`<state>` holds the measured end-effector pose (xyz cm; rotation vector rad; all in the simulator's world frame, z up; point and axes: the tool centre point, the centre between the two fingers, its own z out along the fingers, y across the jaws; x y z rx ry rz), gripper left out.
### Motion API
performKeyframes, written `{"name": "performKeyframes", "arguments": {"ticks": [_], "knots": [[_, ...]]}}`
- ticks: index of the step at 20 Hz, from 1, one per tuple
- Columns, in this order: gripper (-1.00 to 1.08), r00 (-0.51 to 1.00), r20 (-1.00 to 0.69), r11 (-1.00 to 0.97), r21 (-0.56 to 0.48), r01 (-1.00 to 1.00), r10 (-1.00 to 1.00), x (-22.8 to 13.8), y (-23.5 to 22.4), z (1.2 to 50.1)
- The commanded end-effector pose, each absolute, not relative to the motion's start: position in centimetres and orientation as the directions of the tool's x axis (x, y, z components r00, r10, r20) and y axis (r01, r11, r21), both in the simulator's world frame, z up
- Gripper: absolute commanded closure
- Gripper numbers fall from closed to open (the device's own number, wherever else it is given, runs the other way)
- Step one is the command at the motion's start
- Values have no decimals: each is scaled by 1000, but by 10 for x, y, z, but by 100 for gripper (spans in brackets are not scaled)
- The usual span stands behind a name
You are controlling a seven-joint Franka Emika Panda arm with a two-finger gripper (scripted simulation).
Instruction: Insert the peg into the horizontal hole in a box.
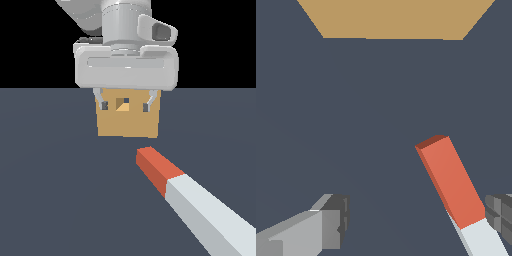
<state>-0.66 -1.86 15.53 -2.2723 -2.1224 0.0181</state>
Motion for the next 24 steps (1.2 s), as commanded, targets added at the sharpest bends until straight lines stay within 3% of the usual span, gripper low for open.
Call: {"name": "performKeyframes", "arguments": {"ticks": [1, 12, 24], "knots": [[-92, 68, 14, -68, -31, 997, 998, -7, -19, 155], [-92, 14, 13, -14, -28, 1000, 1000, 2, -38, 145], [-92, -161, 8, 161, -15, 987, 987, 40, -95, 111]]}}
